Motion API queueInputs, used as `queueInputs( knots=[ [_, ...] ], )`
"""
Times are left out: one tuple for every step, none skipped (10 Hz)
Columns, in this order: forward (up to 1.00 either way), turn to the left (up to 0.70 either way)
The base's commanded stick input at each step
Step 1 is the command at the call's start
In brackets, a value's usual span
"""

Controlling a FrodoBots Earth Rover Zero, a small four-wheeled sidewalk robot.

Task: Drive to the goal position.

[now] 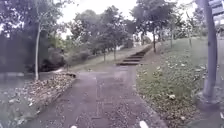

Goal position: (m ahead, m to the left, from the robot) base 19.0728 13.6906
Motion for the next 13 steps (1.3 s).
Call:
queueInputs(
  knots=[
    [0.70, 0.23],
    [0.70, 0.00],
    [0.70, 0.00],
    [0.70, 0.00],
    [0.70, 0.00],
    [0.70, 0.00],
    [0.70, 0.00],
    [0.70, 0.00],
    [0.70, 0.00],
    [0.70, 0.00],
    [0.70, 0.00],
    [0.70, 0.11],
    [0.70, 0.25]
  ],
)
